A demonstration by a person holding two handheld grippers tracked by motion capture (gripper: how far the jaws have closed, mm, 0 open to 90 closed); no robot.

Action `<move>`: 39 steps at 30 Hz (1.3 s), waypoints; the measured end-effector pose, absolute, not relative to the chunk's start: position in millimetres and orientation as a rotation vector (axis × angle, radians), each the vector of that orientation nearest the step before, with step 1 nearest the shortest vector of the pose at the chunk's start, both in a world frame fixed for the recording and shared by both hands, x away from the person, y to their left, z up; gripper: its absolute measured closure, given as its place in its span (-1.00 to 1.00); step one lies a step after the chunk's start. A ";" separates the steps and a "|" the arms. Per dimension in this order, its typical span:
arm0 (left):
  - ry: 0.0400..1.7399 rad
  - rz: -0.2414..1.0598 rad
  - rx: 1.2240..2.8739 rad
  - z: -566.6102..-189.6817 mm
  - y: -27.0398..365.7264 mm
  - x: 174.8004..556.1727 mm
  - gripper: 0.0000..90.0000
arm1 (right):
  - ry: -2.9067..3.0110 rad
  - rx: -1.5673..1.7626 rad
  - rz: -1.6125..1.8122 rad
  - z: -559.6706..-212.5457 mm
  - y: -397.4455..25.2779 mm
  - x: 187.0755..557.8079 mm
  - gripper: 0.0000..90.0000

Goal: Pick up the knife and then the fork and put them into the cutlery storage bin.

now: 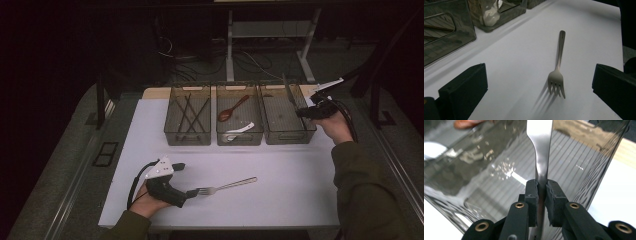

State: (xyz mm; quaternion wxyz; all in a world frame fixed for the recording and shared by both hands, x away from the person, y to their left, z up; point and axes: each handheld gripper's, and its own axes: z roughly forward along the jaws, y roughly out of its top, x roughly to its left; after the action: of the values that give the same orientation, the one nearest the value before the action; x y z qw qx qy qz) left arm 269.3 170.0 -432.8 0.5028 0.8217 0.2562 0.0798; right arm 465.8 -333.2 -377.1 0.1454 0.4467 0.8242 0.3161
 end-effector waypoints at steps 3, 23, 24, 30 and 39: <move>0.617 0.193 1.985 -432.7 169.8 269.3 -1.00 | 2.412 1.277 0.858 -381.1 -330.2 468.2 0.77; 0.607 0.188 1.993 -432.9 169.0 268.9 -1.00 | 2.505 1.268 0.714 -391.0 -311.2 477.5 0.66; 0.608 0.188 1.992 -432.9 168.9 268.9 -1.00 | 2.493 1.270 0.734 -389.5 -311.9 477.3 0.62; 0.604 0.188 1.995 -432.8 168.6 268.9 -1.00 | 2.450 1.291 0.873 -380.0 -319.9 472.7 0.32; 0.605 0.190 1.997 -433.1 168.4 269.1 -1.00 | 2.391 1.282 1.105 -363.8 -328.9 448.9 0.05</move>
State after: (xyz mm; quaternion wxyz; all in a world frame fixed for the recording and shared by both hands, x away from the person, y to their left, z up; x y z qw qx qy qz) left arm 269.1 168.4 -433.1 0.4997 0.8255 0.2503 0.0784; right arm 448.9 -328.9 -363.8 0.1060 0.4353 0.8116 0.3750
